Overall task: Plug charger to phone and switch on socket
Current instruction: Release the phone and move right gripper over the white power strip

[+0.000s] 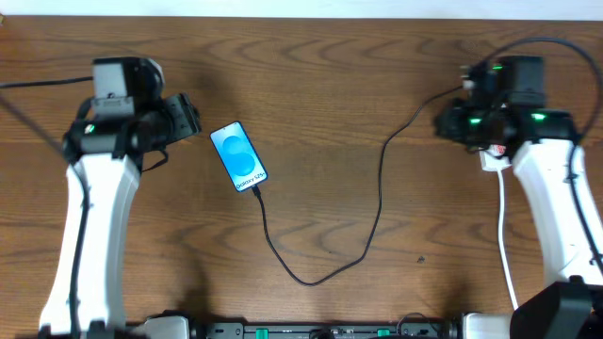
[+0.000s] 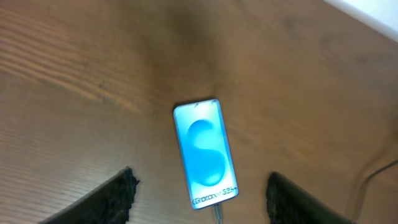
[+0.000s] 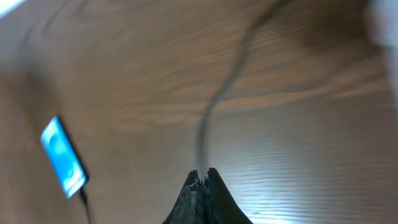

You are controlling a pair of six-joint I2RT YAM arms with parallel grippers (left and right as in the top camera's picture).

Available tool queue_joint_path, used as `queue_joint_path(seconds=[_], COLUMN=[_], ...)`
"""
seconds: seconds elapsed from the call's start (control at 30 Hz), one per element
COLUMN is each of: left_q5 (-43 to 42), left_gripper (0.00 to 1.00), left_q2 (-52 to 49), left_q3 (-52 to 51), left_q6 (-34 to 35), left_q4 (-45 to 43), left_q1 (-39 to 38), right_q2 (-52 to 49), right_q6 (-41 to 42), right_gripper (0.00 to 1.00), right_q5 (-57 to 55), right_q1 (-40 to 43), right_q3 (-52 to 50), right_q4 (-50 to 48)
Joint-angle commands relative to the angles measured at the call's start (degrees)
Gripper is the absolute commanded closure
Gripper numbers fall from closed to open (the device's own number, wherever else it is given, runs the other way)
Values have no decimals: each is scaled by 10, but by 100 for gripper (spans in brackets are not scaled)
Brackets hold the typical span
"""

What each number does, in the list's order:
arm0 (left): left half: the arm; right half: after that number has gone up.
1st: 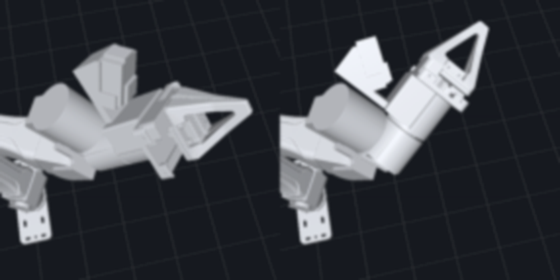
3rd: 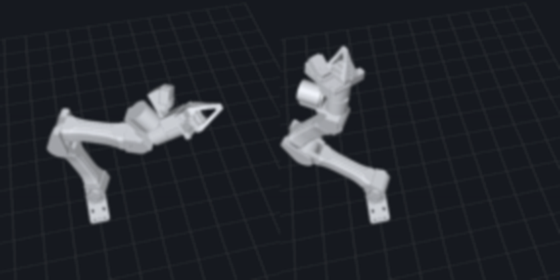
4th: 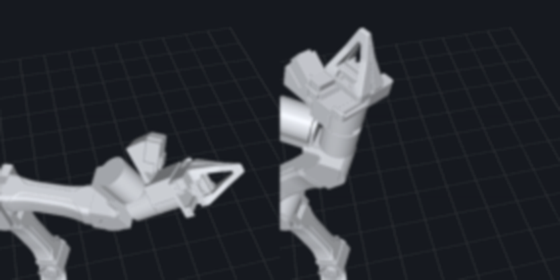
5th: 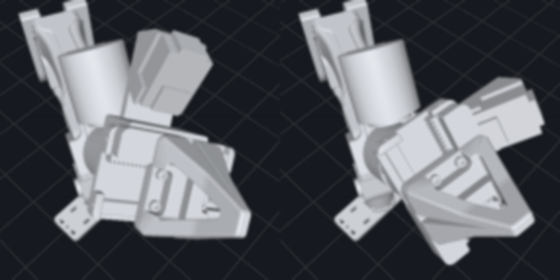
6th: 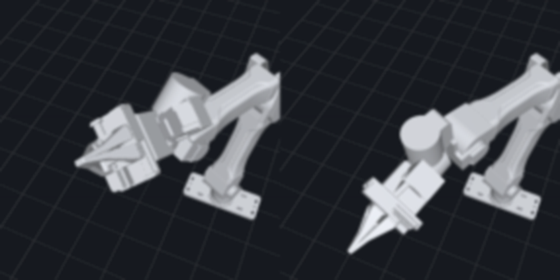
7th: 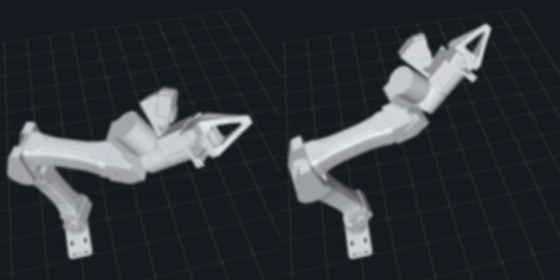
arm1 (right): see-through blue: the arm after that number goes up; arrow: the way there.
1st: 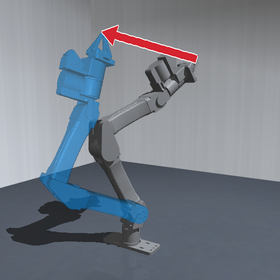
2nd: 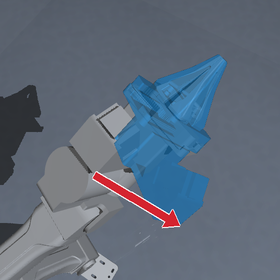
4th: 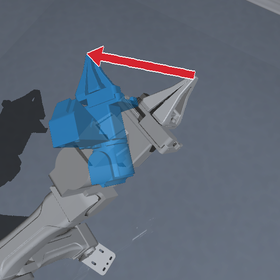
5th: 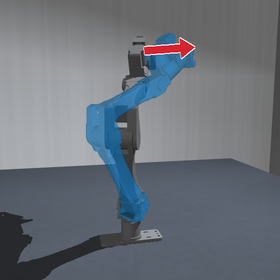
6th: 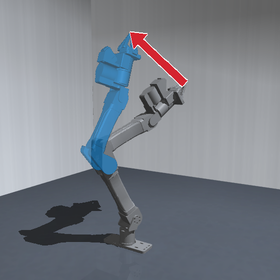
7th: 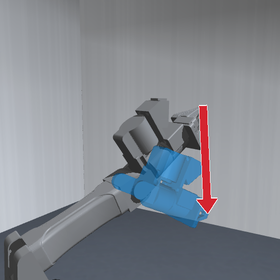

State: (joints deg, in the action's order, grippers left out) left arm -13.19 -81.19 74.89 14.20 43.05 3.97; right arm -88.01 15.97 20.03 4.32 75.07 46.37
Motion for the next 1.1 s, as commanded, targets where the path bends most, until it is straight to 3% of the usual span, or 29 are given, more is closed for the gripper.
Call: queue_joint_path(seconds=[0.0,0.4,0.87,1.07], left_q5=[8,8,8,8], left_gripper=[15,11,10,10], left_q2=[37,59,59,59], left_q3=[3,3,3,3], left_q6=[-6,-6,-6,-6], left_q4=[3,2,2,2], left_q1=[1,1,1,1], right_q2=[6,-56,-177,-210], right_q6=[-13,-23,-28,-51], right_gripper=[99,99,99,99], right_q5=[16,29,22,4], right_q1=[72,228,251,251], right_q3=[11,11,22,22], right_q4=[-8,-71,-190,-196])
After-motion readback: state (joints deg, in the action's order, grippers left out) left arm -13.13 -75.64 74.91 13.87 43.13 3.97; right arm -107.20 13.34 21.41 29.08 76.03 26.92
